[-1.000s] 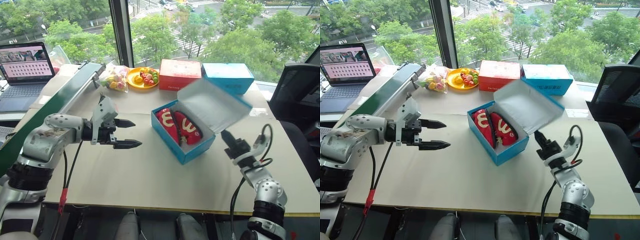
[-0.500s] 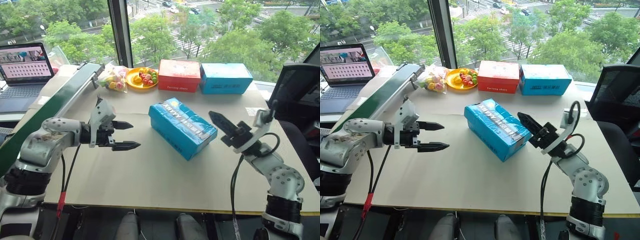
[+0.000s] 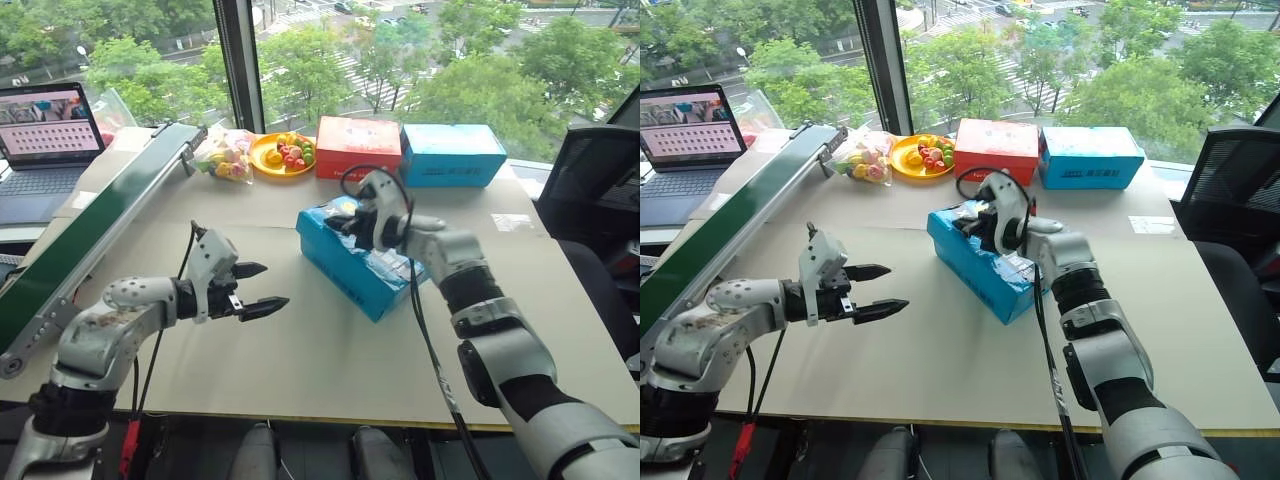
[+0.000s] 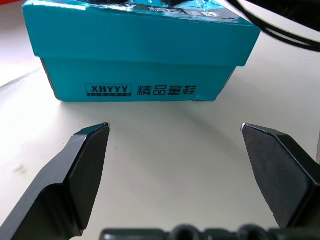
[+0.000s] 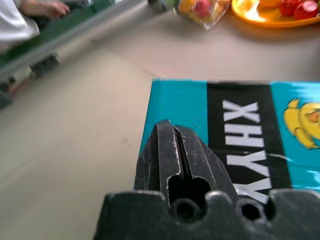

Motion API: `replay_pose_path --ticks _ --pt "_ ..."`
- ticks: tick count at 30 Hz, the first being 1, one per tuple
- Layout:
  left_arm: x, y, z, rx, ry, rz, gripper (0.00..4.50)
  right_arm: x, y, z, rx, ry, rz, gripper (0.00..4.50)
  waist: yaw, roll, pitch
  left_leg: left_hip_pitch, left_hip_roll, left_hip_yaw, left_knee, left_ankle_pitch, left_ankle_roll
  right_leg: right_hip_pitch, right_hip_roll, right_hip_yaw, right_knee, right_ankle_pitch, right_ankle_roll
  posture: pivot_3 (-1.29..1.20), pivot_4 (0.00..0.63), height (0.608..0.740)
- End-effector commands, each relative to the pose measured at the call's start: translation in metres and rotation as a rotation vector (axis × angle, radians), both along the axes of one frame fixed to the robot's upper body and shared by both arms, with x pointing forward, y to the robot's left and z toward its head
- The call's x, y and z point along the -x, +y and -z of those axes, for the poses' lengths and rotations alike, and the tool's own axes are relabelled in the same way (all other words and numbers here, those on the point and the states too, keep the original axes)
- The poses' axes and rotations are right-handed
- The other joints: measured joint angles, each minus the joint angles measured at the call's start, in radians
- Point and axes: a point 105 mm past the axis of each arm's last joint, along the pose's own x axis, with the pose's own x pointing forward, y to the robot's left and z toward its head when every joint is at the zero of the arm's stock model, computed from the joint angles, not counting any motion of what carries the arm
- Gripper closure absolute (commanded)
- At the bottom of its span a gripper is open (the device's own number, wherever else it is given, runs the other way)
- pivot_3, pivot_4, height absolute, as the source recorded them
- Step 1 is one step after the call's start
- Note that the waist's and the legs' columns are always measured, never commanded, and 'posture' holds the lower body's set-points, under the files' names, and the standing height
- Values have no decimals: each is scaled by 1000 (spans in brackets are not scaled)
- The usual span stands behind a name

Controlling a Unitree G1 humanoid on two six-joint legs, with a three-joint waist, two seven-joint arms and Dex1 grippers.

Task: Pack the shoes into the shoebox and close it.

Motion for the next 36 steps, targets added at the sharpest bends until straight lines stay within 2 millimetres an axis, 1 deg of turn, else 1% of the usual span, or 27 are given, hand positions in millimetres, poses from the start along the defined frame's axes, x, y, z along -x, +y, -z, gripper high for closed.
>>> replay_pose_path --ticks 1,3,4,5,7,8,9,11,12,13,14,15,16,17,18,20,22,23,24,25,26,27,28,29,31,34,36 --pt "2 3 -18 28 -107 -62 0 12 -13 63 226 31 -54 4463 0 0 0 1 0 0 0 0 0 1 0 0 0 0 0 0 150 739" --pt "2 4 -20 36 -119 -78 0 14 -17 73 256 33 -61 4463 1 -2 -4 6 0 0 0 0 -1 6 0 0 0 0 0 0 150 739" --pt "3 3 -20 33 -127 -80 0 15 -18 75 263 27 -63 4463 1 -2 -4 8 0 0 0 0 -1 8 0 0 0 0 0 0 150 739" --pt "4 3 -20 27 -137 -76 0 14 -20 73 257 19 -62 4463 0 -3 -5 10 0 0 0 0 -1 9 0 0 0 0 0 0 150 739" --pt "4 3 -21 21 -148 -74 0 12 -19 63 217 1 -64 4463 0 -2 -5 13 0 0 1 0 -1 13 0 0 0 -1 1 0 150 739" --pt "2 6 -22 18 -154 -83 0 12 -19 49 181 -25 -74 4463 1 -2 -5 15 0 0 1 0 -1 15 0 0 0 -1 1 0 150 739" --pt "1 8 -23 16 -158 -89 0 12 -20 40 159 -43 -83 4463 3 -2 -5 18 0 0 1 0 -1 18 0 0 0 -2 1 0 150 739" --pt "-3 12 -26 13 -169 -97 0 17 -27 14 114 -88 -106 4463 5 -2 -5 19 0 -1 0 0 -1 19 0 -1 -1 -3 2 0 150 739" --pt "-4 13 -27 12 -172 -98 0 21 -31 5 102 -104 -116 4463 5 -2 -5 18 0 -1 0 0 -1 19 0 -1 -1 -3 2 0 150 739" --pt "-6 15 -28 8 -176 -99 0 28 -38 -8 81 -129 -125 4463 5 -2 -5 17 0 -1 0 0 -1 19 0 -1 -2 -2 2 0 150 739" --pt "-7 16 -28 4 -179 -97 0 36 -50 -21 72 -155 -117 4463 8 -2 -4 17 0 -1 -1 0 -1 18 0 -1 -2 -2 1 0 150 739" --pt "-8 16 -27 0 -181 -91 0 43 -64 -31 63 -162 -93 4204 12 -2 -4 15 0 -1 -1 0 -1 16 0 -1 -2 -2 1 0 150 739" --pt "-9 16 -26 -3 -181 -85 0 52 -77 -37 66 -156 -76 3932 13 -1 -4 11 0 -1 -1 0 -1 12 0 -1 -2 -2 1 0 150 739" --pt "-10 15 -26 -6 -184 -77 0 62 -87 -40 81 -151 -70 3735 14 -1 -3 6 0 -1 0 0 -1 6 0 0 -1 -1 -1 0 150 739" --pt "-10 14 -25 -8 -187 -72 0 68 -92 -41 92 -144 -69 3437 16 0 -3 2 0 -1 0 0 -1 3 0 0 -1 -1 -1 0 150 739" --pt "-10 11 -24 -4 -193 -52 0 81 -109 -42 120 -123 -40 2715 13 0 -3 1 0 -1 0 -1 -1 2 0 0 -1 -1 -1 0 150 739" --pt "-25 16 -32 50 -257 -131 0 96 -140 -37 151 -83 45 1990 8 0 -3 2 0 0 -1 -1 0 3 0 0 -2 -1 -1 0 150 739" --pt "-32 21 -33 83 -264 -176 0 100 -156 -32 162 -77 111 1688 12 -1 -3 2 0 0 -1 -1 0 3 0 0 -3 -1 -1 0 150 739" --pt "-36 24 -29 90 -261 -201 0 96 -173 -27 206 -122 210 1318 16 -1 -3 3 0 0 -1 -1 0 4 0 -1 -4 -1 0 0 150 739" --pt "-36 25 -22 78 -254 -201 0 89 -190 -22 257 -179 331 1036 17 -2 -3 3 0 -1 0 -1 0 6 0 -2 -5 -1 0 0 150 739" --pt "-34 26 -13 57 -246 -193 0 82 -204 -20 239 -205 453 674 14 -2 -3 3 0 -1 0 -1 0 6 0 -1 -6 -2 1 0 150 739" --pt "-33 26 -3 43 -245 -187 0 80 -214 -16 162 -208 549 339 5 -2 -3 3 0 0 1 -1 0 5 0 0 -6 -2 2 0 150 739" --pt "-34 28 9 19 -248 -200 0 81 -226 -3 173 -218 636 22 -1 -2 -4 3 0 2 1 -1 0 5 -1 2 -7 -1 4 0 150 739" --pt "-36 30 19 14 -240 -228 0 84 -235 9 220 -233 690 22 -1 -1 -4 3 0 2 1 -1 0 5 0 2 -7 -1 3 0 150 739" --pt "-39 36 37 22 -233 -296 0 95 -239 27 159 -229 760 22 2 -1 -4 4 0 2 1 -1 0 6 -1 2 -7 0 1 0 150 739" --pt "-44 48 62 17 -240 -450 0 109 -235 54 123 -225 823 22 4 -1 -4 3 0 2 0 -1 0 5 0 2 -7 0 1 0 150 739" --pt "-42 51 75 12 -245 -508 0 117 -231 69 119 -220 851 22 5 -1 -4 2 -1 2 1 -1 0 5 -1 2 -7 0 1 0 150 739"
